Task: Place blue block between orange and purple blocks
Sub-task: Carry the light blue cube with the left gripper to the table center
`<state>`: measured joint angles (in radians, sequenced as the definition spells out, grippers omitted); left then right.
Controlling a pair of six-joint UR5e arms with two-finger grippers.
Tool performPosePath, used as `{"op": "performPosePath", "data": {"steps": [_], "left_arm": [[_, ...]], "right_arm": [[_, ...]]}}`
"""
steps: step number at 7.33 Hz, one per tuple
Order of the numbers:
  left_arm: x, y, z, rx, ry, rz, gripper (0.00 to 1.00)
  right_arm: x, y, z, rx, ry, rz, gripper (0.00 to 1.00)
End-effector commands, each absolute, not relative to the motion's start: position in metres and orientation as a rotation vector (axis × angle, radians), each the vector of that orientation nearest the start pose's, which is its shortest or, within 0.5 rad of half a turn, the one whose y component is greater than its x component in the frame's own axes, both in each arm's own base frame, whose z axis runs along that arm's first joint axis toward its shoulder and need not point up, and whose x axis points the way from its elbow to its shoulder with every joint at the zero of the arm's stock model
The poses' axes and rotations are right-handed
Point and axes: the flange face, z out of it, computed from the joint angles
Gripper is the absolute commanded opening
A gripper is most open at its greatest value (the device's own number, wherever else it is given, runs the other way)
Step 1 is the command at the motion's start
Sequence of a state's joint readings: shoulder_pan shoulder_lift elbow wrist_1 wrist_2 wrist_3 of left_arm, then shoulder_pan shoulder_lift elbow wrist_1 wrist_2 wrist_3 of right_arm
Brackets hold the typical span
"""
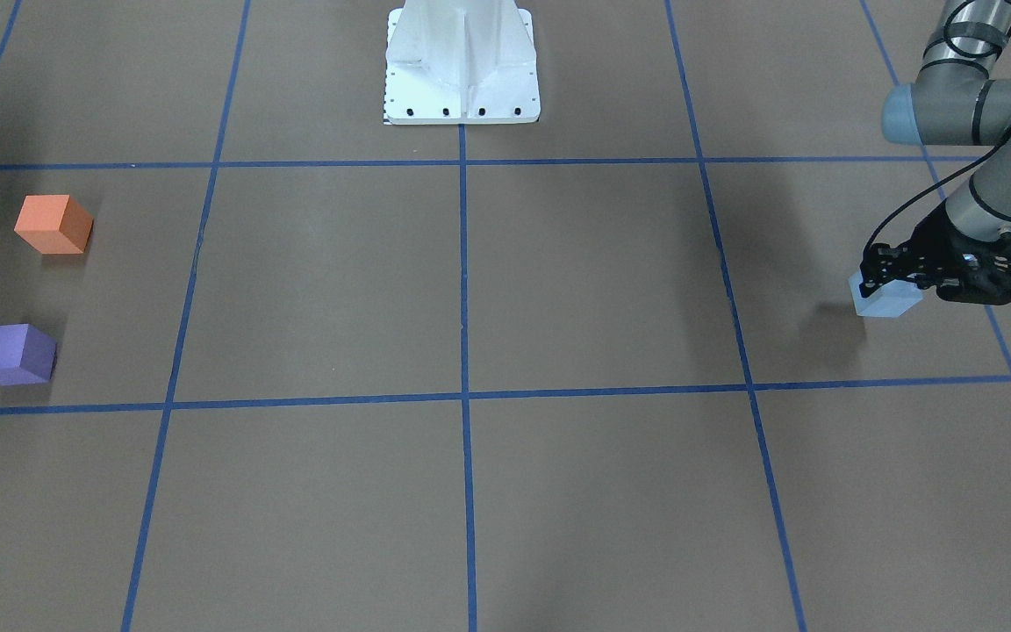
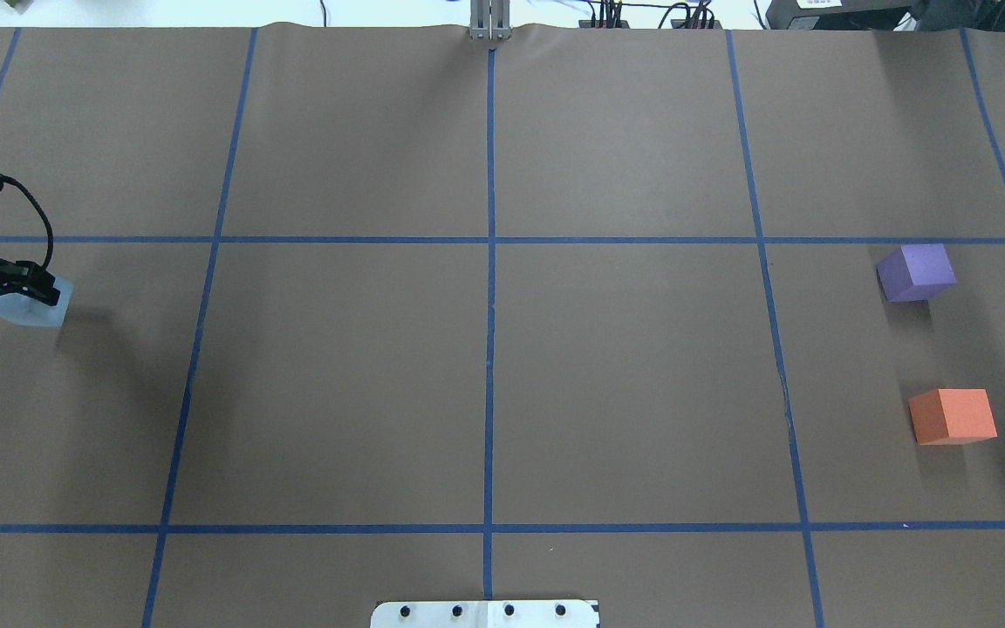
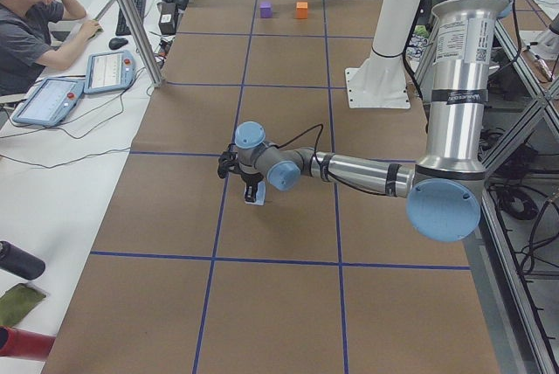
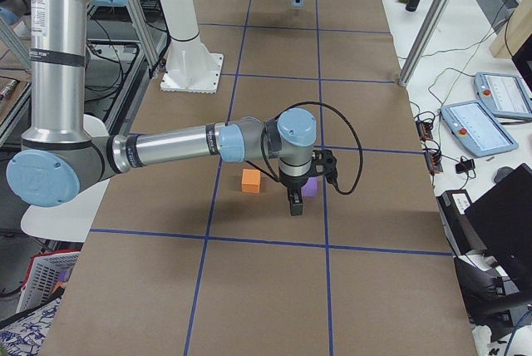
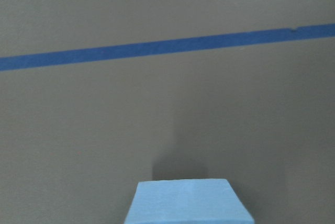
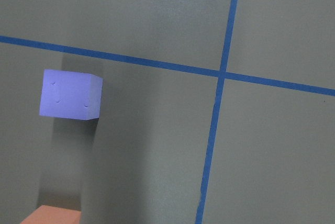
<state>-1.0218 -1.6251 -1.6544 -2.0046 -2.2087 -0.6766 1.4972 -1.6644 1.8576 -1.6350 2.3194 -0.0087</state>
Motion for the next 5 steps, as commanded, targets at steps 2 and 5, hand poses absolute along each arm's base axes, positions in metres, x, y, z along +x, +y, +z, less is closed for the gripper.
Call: {"op": "performPosePath", "data": {"steps": [2,5], "left_arm": [[0.321,-0.521,0.391,0.029,0.884,-0.003,0.54],[0.493,-0.489,0.241,0.040,0.874,-0.017,0.55]], "right_arm": [[0.032,-0.457,0.570,0.100,-0.752,-0.128,1.00],[0.032,-0.457,0.570,0.101,-0.752,-0.129,1.00]]}}
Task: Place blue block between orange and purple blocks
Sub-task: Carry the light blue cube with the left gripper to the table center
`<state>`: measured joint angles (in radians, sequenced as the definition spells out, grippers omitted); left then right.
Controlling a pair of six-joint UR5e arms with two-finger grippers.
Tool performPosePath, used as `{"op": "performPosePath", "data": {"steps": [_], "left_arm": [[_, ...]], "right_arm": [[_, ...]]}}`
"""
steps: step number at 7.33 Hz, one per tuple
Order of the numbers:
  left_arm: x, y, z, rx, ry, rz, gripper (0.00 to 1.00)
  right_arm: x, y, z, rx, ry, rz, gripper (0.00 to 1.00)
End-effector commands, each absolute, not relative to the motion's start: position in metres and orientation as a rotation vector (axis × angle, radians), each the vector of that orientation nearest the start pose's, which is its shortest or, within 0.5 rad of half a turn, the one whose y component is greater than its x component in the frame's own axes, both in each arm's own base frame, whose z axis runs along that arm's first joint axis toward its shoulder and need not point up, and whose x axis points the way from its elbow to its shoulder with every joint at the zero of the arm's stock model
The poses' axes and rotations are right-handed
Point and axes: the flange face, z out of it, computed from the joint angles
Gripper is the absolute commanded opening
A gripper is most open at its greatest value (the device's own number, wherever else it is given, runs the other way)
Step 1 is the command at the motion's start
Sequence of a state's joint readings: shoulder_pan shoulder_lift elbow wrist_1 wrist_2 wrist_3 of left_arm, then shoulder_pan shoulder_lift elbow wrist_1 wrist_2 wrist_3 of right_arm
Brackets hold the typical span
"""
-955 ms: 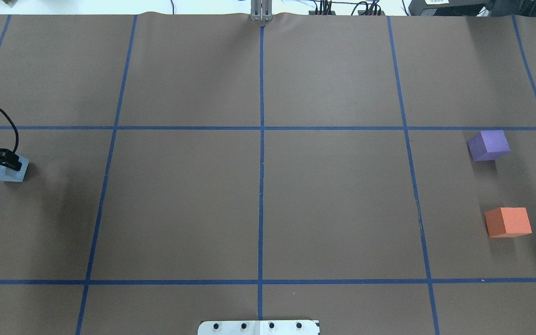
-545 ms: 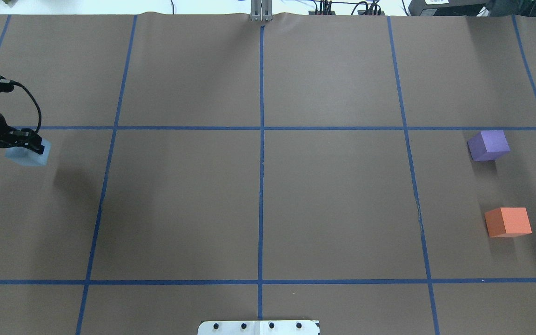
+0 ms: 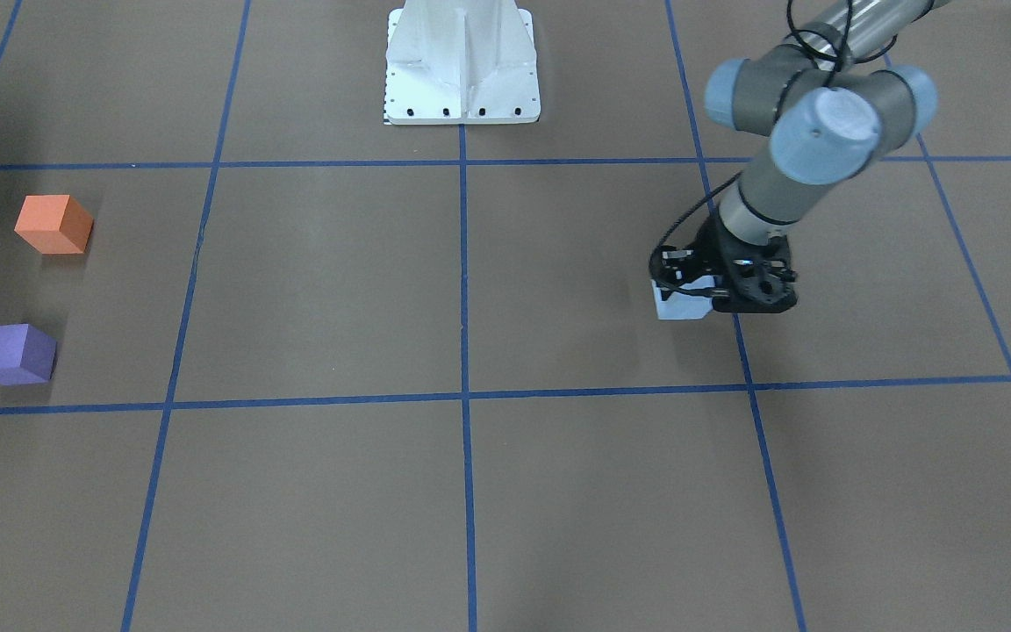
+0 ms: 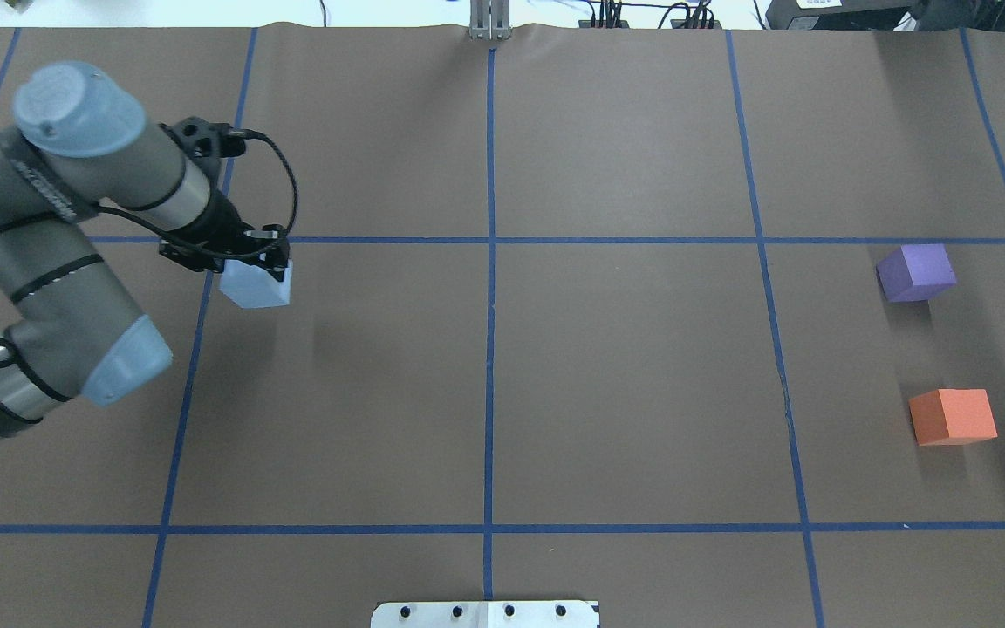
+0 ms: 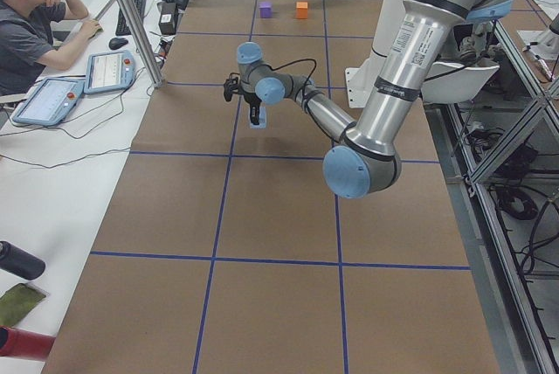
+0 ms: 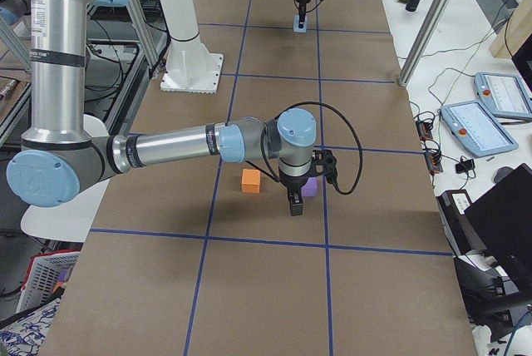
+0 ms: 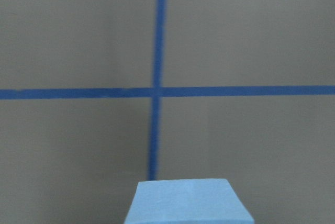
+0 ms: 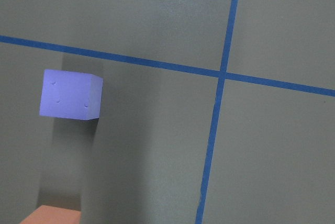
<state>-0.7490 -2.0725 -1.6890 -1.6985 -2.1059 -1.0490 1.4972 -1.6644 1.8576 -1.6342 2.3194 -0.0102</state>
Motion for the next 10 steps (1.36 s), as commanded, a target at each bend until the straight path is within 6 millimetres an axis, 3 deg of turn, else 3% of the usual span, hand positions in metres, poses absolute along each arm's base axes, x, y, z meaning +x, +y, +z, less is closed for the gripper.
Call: {"op": "performPosePath", "data": {"steps": [1,2,4,5,6,7,8,9,10], "left_arm": [[0.536,-0.488,0.212,0.039,0.865,-0.022,0.58],[0.562,-0.485,0.191,0.036,0.865,-0.015,0.59],[0.616,-0.464,0.168,0.045,0.841,-0.021,0.63],[0.635,-0.462,0.159,0.041,0.826,-0.021,0.71],[0.644,-0.458,0.161,0.034,0.819,-0.016,0.90],[0.645,-0.458,0.162,0.043,0.811,-0.037,0.99],[0.643,-0.458,0.160,0.047,0.813,-0.038,0.99],[0.623,-0.473,0.150,0.061,0.830,-0.047,0.99],[0.590,-0.490,0.138,0.041,0.832,-0.046,0.98]], "right_arm": [[0.032,-0.457,0.570,0.101,-0.752,-0.129,1.00],[0.032,-0.457,0.570,0.101,-0.752,-0.129,1.00],[0.032,-0.457,0.569,0.102,-0.752,-0.130,1.00],[0.032,-0.457,0.569,0.102,-0.752,-0.130,1.00],[0.032,-0.457,0.569,0.103,-0.751,-0.133,1.00],[0.031,-0.457,0.569,0.103,-0.753,-0.136,1.00],[0.028,-0.457,0.567,0.105,-0.779,-0.144,1.00],[0.024,-0.459,0.557,0.161,-0.833,-0.168,1.00],[0.020,-0.459,0.549,0.197,-0.887,-0.192,1.00]]}}
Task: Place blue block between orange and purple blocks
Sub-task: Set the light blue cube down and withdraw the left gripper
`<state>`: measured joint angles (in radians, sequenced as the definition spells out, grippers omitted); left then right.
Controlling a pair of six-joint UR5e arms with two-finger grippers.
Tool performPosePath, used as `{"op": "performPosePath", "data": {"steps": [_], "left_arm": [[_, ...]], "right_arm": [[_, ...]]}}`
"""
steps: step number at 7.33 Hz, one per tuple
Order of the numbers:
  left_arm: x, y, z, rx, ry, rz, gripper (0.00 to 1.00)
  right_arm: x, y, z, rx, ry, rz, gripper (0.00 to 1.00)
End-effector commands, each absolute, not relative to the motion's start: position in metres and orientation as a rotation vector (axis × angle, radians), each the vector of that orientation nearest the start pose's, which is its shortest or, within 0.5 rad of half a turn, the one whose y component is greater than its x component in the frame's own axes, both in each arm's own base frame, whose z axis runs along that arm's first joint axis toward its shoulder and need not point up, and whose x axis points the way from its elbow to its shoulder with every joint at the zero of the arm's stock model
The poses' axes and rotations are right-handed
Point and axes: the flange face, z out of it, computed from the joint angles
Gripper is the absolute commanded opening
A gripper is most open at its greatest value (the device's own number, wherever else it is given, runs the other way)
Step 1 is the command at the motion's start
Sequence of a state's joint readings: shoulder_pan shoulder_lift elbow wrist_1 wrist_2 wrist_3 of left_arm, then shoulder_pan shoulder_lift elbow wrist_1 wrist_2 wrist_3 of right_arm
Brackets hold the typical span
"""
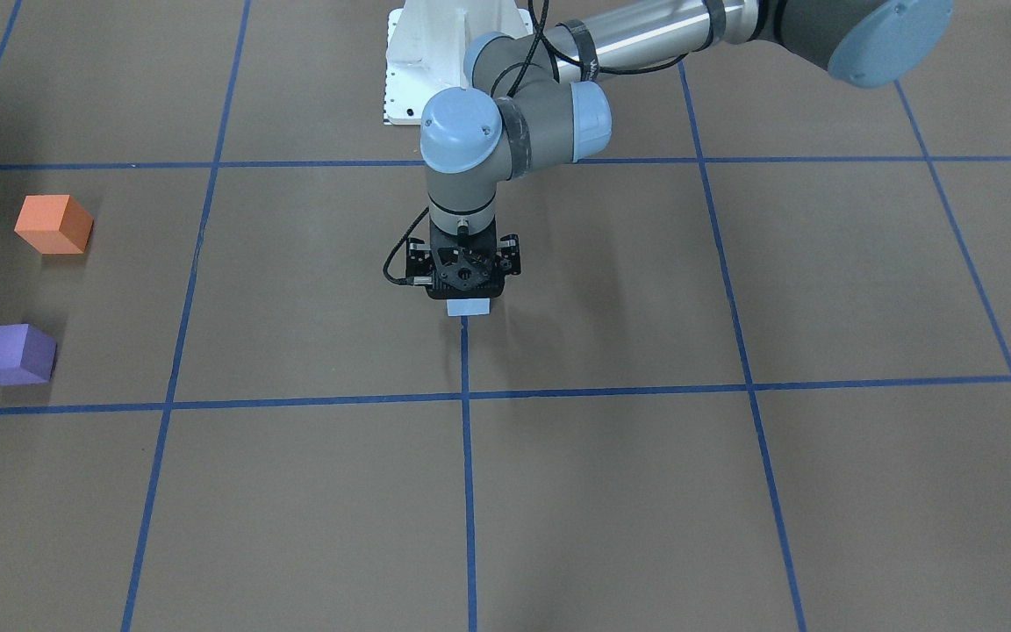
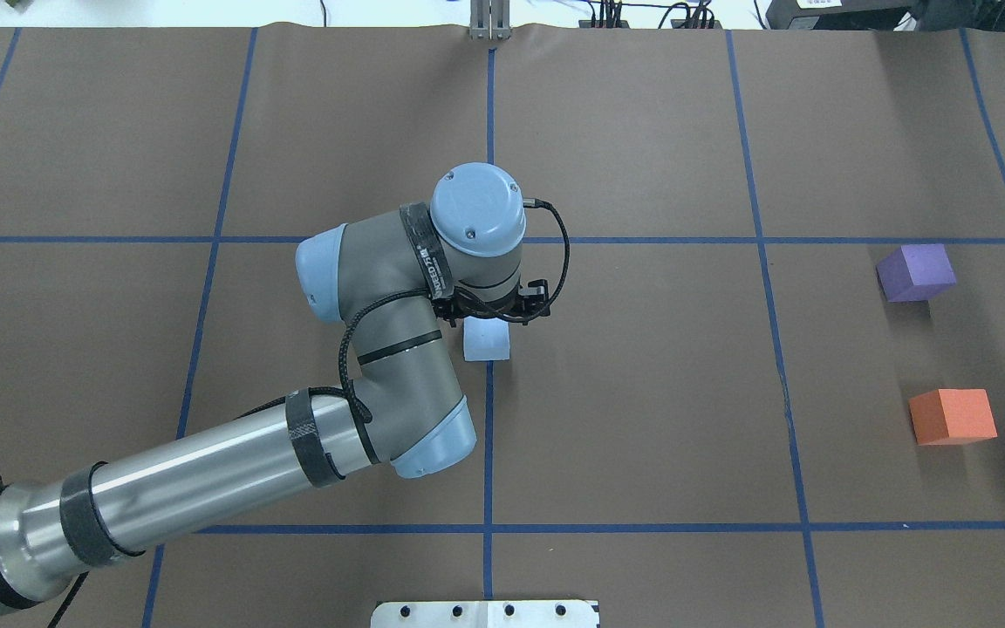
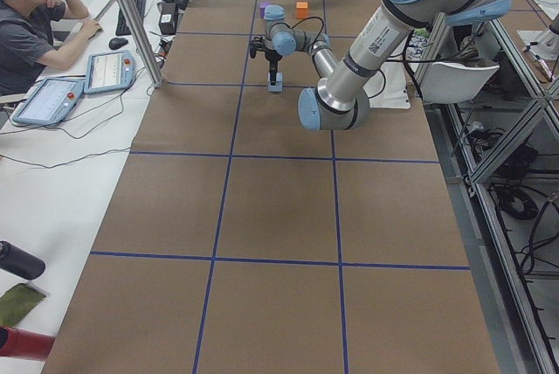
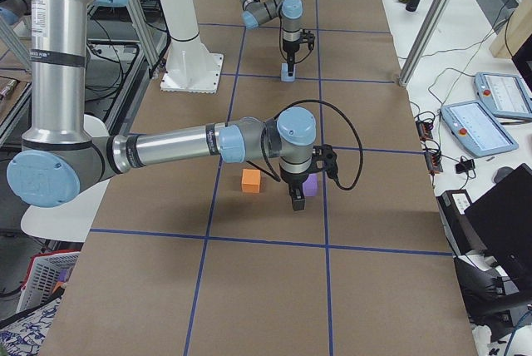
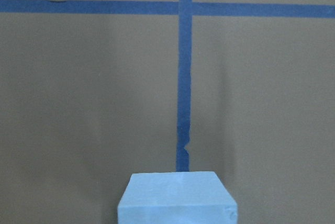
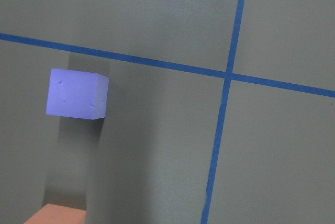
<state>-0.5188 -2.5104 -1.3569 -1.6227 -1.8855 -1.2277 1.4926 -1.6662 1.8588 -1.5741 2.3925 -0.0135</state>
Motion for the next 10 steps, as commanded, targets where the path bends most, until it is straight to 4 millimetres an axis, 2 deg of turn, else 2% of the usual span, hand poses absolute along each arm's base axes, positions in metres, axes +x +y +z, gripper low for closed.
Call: {"op": "performPosePath", "data": {"steps": [1,2,3,4,5,6,7,9,10], "left_arm": [[0.546,-0.504,0.123,0.034,0.818,0.001,0.98],[0.492,-0.512,0.128,0.054,0.790,0.071,0.98],[0.436,-0.524,0.153,0.068,0.772,0.120,0.98],[0.382,-0.538,0.199,0.062,0.764,0.157,0.99],[0.325,-0.554,0.246,0.076,0.750,0.205,0.99],[0.263,-0.569,0.299,0.092,0.726,0.264,0.99],[0.198,-0.578,0.349,0.110,0.711,0.330,0.99],[0.083,-0.577,0.431,0.137,0.678,0.395,0.99],[0.006,-0.561,0.478,0.148,0.659,0.384,0.99]], "right_arm": [[0.018,-0.459,0.533,0.242,-0.900,-0.216,1.00],[-0.001,-0.467,0.510,0.250,-0.908,-0.230,1.00],[-0.026,-0.482,0.465,0.240,-0.940,-0.164,1.00],[-0.066,-0.483,0.416,0.222,-0.976,-0.137,1.00],[-0.108,-0.493,0.373,0.198,-1.004,-0.109,1.00],[-0.152,-0.498,0.333,0.189,-1.014,-0.098,1.00],[-0.208,-0.494,0.306,0.186,-0.985,-0.070,1.00],[-0.328,-0.463,0.244,0.164,-0.953,-0.058,1.00],[-0.372,-0.455,0.212,0.182,-0.888,-0.061,1.00]]}}
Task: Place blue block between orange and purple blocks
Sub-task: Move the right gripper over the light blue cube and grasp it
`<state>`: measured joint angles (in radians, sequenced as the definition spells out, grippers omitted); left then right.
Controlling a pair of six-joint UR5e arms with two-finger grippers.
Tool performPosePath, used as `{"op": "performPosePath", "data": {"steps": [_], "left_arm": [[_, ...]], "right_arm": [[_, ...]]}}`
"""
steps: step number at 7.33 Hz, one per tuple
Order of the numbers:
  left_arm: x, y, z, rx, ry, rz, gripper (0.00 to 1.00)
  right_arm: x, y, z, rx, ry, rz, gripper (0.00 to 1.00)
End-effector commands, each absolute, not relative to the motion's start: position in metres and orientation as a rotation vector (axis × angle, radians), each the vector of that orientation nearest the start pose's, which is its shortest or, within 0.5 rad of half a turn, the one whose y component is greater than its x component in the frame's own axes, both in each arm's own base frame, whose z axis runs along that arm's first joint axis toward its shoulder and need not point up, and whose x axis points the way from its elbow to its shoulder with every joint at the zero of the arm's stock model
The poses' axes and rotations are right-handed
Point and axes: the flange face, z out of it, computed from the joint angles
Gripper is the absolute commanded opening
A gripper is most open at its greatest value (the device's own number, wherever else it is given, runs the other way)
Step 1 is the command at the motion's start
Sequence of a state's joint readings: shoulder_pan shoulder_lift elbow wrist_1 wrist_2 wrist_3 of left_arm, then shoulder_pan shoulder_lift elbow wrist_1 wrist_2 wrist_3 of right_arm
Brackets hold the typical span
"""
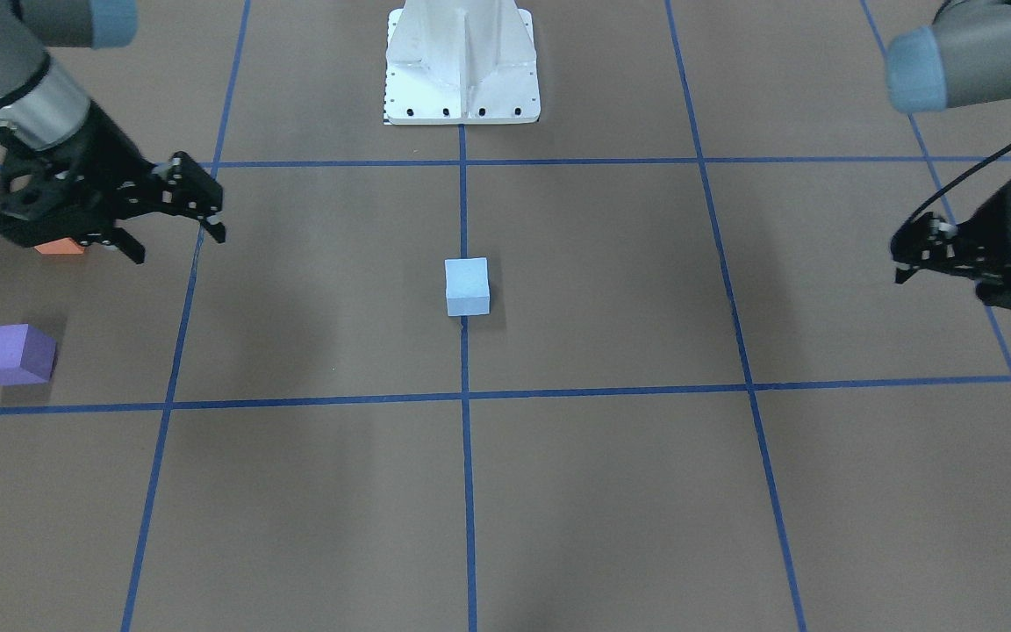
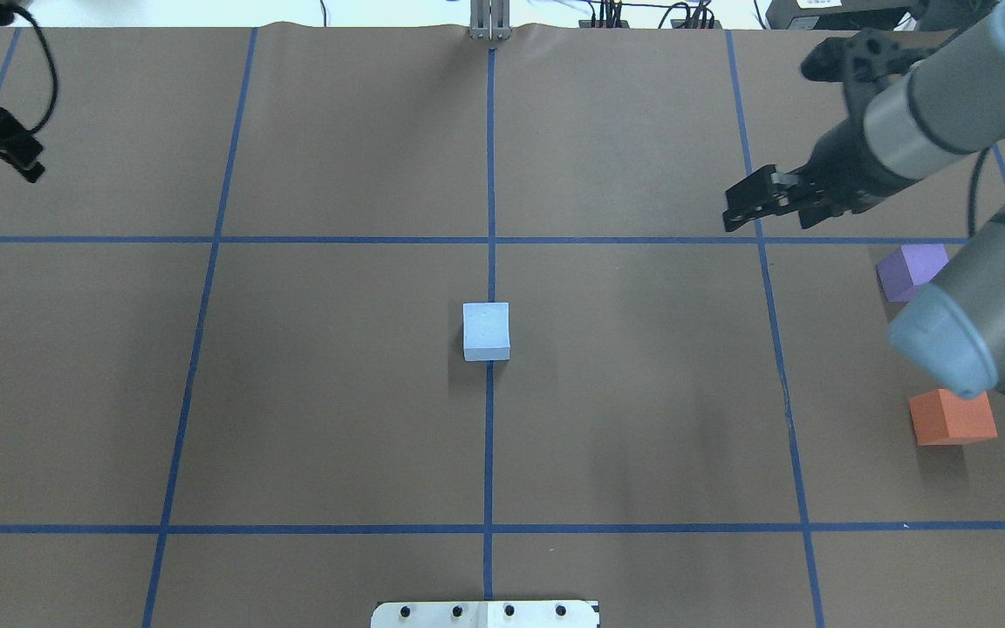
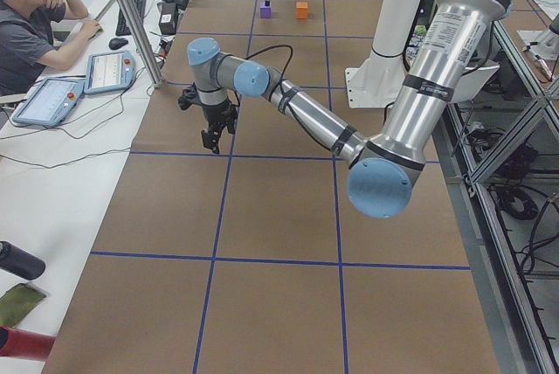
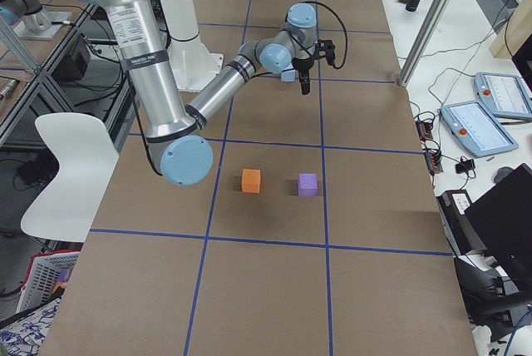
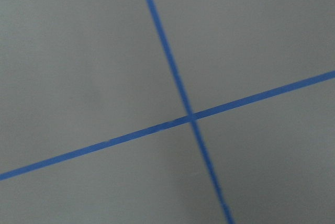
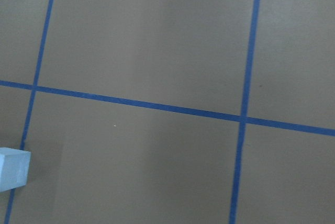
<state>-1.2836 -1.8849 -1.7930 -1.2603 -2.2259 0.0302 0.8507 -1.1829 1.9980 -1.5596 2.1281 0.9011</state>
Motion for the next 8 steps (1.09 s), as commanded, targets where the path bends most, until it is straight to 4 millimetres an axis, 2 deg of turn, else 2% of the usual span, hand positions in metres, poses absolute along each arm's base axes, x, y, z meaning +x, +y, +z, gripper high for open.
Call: {"op": "performPosePath", "data": {"steps": [1,2,3,4,6,8], "left_arm": [[-0.036,-0.544,0.515,0.145,0.655,0.415,0.99],[-0.072,-0.524,0.541,0.146,0.653,0.416,0.99],[-0.075,-0.501,0.566,0.113,0.665,0.401,1.00],[-0.075,-0.496,0.572,0.108,0.677,0.397,1.00],[-0.074,-0.496,0.569,0.110,0.679,0.395,1.00],[-0.074,-0.496,0.568,0.112,0.679,0.392,1.00]], "right_arm": [[-0.418,-0.446,0.192,0.190,-0.848,-0.060,1.00],[-0.473,-0.457,0.164,0.168,-0.833,-0.042,1.00],[-0.520,-0.451,0.162,0.177,-0.785,-0.056,1.00],[-0.547,-0.440,0.173,0.196,-0.765,-0.073,1.00],[-0.586,-0.440,0.188,0.189,-0.784,-0.068,1.00],[-0.614,-0.434,0.171,0.184,-0.779,-0.053,1.00]]}}
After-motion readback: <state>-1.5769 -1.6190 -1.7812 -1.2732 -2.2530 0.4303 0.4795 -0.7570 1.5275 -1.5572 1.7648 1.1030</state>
